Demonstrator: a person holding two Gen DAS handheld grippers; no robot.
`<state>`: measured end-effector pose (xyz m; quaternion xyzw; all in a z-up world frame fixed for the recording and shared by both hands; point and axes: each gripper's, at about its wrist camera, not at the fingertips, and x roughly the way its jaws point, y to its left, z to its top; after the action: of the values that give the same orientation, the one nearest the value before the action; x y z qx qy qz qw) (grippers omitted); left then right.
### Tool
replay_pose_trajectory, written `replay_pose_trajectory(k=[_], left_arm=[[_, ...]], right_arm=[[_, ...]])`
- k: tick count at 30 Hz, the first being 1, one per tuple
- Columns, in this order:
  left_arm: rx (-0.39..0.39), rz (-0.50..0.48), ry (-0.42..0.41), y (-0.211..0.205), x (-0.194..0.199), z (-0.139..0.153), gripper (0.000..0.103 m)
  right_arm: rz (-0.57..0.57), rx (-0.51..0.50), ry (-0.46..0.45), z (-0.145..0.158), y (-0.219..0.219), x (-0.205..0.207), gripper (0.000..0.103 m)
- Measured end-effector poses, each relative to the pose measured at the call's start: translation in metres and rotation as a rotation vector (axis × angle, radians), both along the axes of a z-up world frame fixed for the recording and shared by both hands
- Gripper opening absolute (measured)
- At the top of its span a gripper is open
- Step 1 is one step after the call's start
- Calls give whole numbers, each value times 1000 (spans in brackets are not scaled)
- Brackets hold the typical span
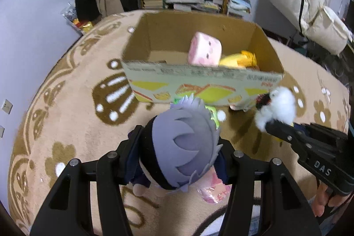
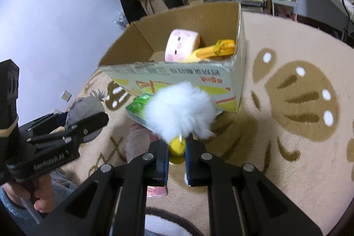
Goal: Organize soft objects
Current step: 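Lift the doll over the box with the left gripper while the right gripper carries the penguin there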
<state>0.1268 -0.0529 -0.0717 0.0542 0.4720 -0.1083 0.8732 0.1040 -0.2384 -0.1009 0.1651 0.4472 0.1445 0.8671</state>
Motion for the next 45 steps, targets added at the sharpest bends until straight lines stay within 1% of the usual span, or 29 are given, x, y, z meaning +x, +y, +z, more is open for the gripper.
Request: replay_pose_trajectory(k=[3, 7, 12, 16, 19, 23, 26, 32, 37, 40, 45], left_arm=[[-35, 16, -33, 9, 2, 13, 55], [-61, 28, -91, 18, 5, 27, 55], [-92, 31, -159, 22, 11, 44, 55], [-113, 31, -208, 24, 17, 55, 55], [-109, 27, -243, 23, 23, 62, 55], [-90, 19, -277, 19, 31, 66, 55], [-90, 22, -293, 19, 37, 68, 55], [-53, 6, -337, 11, 47, 69, 55], [-45, -1, -360, 7, 53, 66, 55], [-31, -1, -375, 3, 59, 65, 55], [7, -3, -403, -4, 65, 61, 55]], right_arm=[[-5, 3, -61, 15, -1, -7, 12], [-18, -3, -158, 33, 2, -15, 12], [-41, -12, -249, 47, 1, -18, 12], [-54, -16, -303, 56, 0, -17, 12], [-66, -22, -335, 61, -1, -14, 12], [-81, -32, -355, 64, 0, -7, 12], [-88, -46, -366, 64, 2, 0, 12], [-99, -73, -394, 65, 6, 14, 12], [-108, -90, -422, 64, 6, 24, 12], [-114, -104, -425, 60, 7, 29, 12], [-147, -136, -403, 53, 8, 41, 12]])
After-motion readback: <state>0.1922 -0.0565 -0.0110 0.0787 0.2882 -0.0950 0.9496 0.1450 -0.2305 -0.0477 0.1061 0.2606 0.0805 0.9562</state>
